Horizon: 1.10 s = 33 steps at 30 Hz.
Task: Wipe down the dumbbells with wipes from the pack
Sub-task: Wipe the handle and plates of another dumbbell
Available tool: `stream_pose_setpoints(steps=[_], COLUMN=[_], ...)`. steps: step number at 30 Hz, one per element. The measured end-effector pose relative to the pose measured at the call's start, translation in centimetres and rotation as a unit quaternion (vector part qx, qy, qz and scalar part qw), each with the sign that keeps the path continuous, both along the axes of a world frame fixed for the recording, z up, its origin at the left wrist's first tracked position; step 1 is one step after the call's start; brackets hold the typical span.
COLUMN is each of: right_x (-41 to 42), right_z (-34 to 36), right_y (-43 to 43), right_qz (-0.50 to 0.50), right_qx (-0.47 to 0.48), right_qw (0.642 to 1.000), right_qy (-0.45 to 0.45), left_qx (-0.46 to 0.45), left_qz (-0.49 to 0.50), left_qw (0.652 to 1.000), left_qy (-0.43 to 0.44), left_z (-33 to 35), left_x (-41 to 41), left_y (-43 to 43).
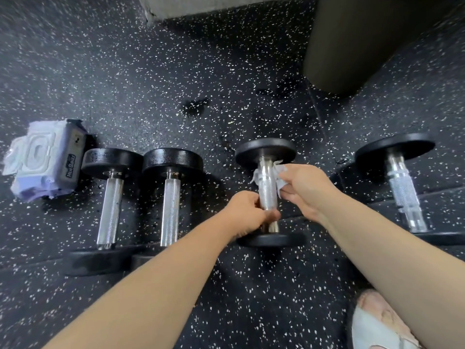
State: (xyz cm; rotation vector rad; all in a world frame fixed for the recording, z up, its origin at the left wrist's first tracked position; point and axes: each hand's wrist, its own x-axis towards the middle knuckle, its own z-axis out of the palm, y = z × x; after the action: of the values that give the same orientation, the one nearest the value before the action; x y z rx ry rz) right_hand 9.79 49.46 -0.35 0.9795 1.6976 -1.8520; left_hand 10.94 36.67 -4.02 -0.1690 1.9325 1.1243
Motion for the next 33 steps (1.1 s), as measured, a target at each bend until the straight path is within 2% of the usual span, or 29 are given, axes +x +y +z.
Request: stream_pose_setpoints(steps=[3,5,8,11,13,15,20,22,25,29,33], right_x=[-0.6,-0.8,0.6,3.2,4.0,3.3,-1.5,-2.0,0.2,3.1,0.8], right_z=[-0.9,-1.0,-0.3,0.2,0.1,-0.2,-1.5,-1.7,-1.7,-1.0,-0.5], right_y=[-0.1,-0.4,-0.7,-0.9,-1.1,-1.4,-2.8,-3.0,-2.6,-1.8,-2.3], right_qz=[-0.044,-0.032,0.055,0.177,0.22,0.212,0.02,-0.01,0.074,0.215,0.179], right_qx=[-0.069,-0.083,-0.043,-0.01,0.014,0.005,-0.036,-0.043,-0.012,-0.004,-0.025], right_qw=[0.997,0.996,0.998,0.982,0.972,0.973,0.999,0.999,0.997,0.973,0.979], right_qy=[0.003,0.011,0.0,-0.058,-0.083,-0.09,-0.023,-0.003,-0.035,-0.088,-0.09], left_qx=[-0.009,-0.05,-0.048,-0.023,-0.015,-0.005,0.03,0.054,0.067,0.035,0.025], left_qz=[-0.018,-0.045,0.0,0.059,0.079,0.087,0.099,0.112,0.131,0.122,0.119], left_qw=[1.0,0.997,0.994,0.995,0.995,0.995,0.994,0.992,0.989,0.992,0.993], left_qy=[-0.002,0.047,0.096,0.078,0.058,0.039,0.035,0.016,-0.007,0.001,0.009], left_z=[0.3,0.9,1.0,0.8,0.6,0.5,0.4,0.6,0.9,0.9,0.8], left_x=[-0.3,-0.1,0.8,1.0,0.9,1.0,1.0,1.0,1.0,0.9,0.9], left_y=[-0.3,-0.7,-1.7,-3.2,-3.9,-4.2,-4.0,-3.9,-4.1,-4.9,-5.3])
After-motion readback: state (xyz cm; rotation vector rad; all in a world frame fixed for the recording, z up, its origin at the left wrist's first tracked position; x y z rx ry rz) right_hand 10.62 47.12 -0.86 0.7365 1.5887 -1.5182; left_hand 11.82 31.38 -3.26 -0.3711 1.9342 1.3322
